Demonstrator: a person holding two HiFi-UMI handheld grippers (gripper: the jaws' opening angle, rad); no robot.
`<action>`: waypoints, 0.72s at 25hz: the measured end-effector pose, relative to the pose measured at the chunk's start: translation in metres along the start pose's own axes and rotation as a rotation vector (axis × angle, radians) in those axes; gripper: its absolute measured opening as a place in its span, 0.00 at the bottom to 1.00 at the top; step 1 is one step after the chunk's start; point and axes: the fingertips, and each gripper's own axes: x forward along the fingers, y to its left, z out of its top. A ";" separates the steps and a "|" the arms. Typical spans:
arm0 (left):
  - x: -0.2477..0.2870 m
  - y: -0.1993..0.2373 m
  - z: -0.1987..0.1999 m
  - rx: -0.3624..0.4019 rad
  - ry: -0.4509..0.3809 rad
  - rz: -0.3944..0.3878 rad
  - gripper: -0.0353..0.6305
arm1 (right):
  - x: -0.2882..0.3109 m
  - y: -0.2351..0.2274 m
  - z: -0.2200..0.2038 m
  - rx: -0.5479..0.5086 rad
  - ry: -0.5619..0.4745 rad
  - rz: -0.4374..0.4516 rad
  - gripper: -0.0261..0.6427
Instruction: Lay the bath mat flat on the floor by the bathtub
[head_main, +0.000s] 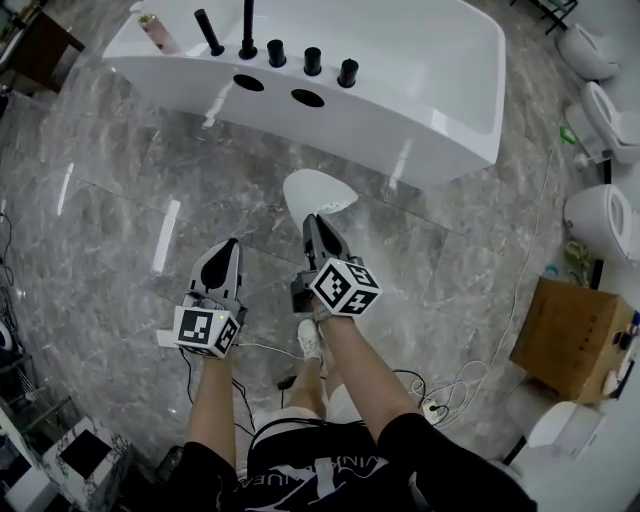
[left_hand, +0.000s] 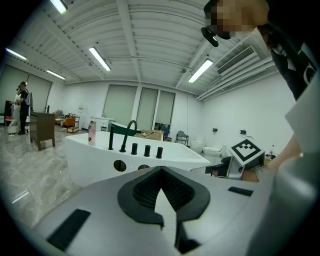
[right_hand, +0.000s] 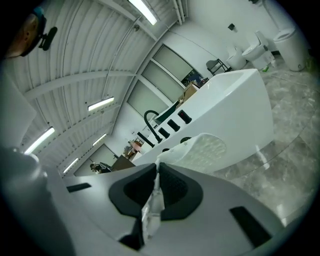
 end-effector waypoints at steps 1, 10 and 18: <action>0.004 0.006 0.000 -0.001 0.000 0.009 0.07 | 0.013 0.003 0.000 0.017 -0.011 0.009 0.09; 0.046 0.022 -0.047 0.029 0.059 -0.006 0.07 | 0.095 -0.106 -0.017 0.071 -0.117 -0.125 0.09; 0.089 0.013 -0.128 0.010 0.110 -0.074 0.07 | 0.112 -0.305 -0.076 -0.036 -0.006 -0.389 0.09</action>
